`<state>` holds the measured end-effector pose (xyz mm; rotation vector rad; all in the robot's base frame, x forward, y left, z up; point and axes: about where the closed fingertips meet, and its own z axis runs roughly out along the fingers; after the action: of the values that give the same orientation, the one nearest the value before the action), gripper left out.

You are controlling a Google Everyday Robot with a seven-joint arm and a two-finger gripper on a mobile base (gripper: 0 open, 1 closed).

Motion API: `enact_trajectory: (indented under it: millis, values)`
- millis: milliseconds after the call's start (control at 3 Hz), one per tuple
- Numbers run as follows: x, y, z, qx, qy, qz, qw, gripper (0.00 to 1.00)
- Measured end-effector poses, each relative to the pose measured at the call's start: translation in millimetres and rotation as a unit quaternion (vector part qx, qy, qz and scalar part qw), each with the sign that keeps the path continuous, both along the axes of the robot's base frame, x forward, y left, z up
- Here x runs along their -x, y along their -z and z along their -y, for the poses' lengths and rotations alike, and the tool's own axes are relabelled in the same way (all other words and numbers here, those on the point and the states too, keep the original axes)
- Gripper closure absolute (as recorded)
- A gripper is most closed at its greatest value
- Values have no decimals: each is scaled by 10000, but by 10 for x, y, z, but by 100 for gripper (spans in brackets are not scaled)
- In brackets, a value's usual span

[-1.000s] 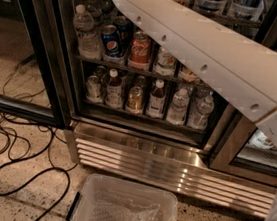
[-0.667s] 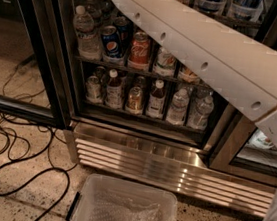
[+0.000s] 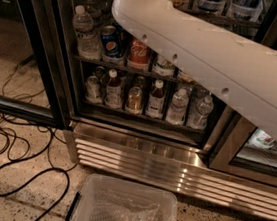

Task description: Pick coke can from top shelf of fridge

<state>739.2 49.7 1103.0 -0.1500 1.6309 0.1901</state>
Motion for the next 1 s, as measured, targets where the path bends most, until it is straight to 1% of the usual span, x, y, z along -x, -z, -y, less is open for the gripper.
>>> enact_trajectory:
  millis: [333,667,1000]
  values:
    - [289,253,63,-255,164,-277,9992,100]
    - [318,281,69,-289,181,-325,9989,100]
    - [422,378,91,-399,241,-495,9977,100]
